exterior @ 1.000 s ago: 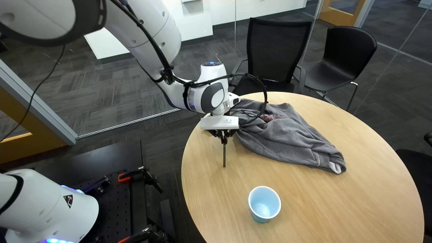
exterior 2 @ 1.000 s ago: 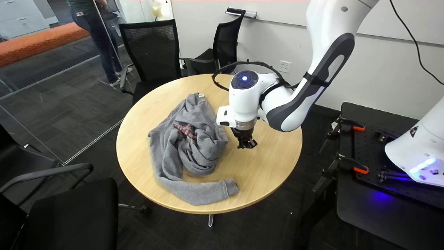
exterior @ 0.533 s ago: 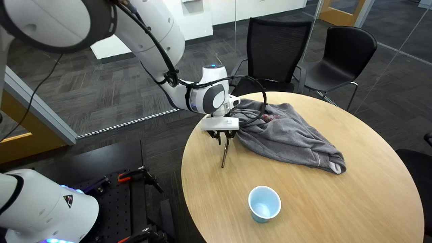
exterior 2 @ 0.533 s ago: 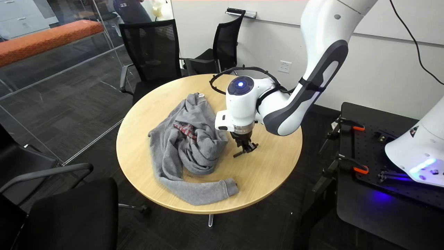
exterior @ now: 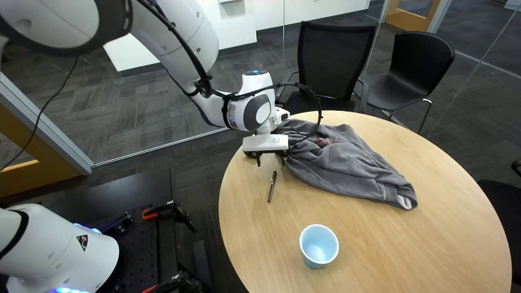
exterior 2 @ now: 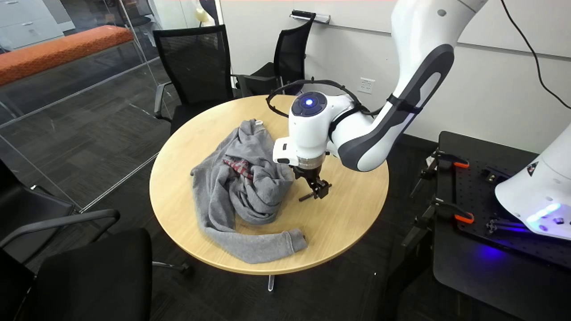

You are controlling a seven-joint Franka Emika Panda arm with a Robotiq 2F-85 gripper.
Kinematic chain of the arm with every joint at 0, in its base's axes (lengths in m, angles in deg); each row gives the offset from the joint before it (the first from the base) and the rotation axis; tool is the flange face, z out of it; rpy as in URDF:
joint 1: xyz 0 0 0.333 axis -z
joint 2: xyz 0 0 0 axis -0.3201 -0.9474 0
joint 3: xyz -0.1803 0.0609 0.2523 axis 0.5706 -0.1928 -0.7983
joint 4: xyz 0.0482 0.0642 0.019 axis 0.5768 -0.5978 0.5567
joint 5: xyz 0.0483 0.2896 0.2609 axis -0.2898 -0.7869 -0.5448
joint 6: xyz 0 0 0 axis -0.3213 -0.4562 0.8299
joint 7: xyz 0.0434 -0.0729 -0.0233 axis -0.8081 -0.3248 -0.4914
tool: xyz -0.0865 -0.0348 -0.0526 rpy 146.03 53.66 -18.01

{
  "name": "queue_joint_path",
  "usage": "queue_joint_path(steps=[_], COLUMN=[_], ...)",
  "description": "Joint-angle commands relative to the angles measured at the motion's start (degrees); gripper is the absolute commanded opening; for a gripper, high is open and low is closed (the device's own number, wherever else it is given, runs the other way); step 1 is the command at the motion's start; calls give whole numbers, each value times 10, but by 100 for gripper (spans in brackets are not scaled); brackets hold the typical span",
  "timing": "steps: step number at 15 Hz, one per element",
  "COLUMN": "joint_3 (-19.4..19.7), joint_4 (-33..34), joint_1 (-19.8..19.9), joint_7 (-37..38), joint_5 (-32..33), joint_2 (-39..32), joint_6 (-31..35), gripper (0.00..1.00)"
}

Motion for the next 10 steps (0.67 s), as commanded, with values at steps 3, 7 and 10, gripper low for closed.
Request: queue_joint_path(steps=[3,7,10], joint_3=[23,22,8], joint_4=[-92,-137,-99], joint_1=[-25,-20,-13], joint_7=[67,97,80], joint_5=[35,61,48], joint_2=[128,198,163], joint_6=[33,35,15], gripper=[100,100,100])
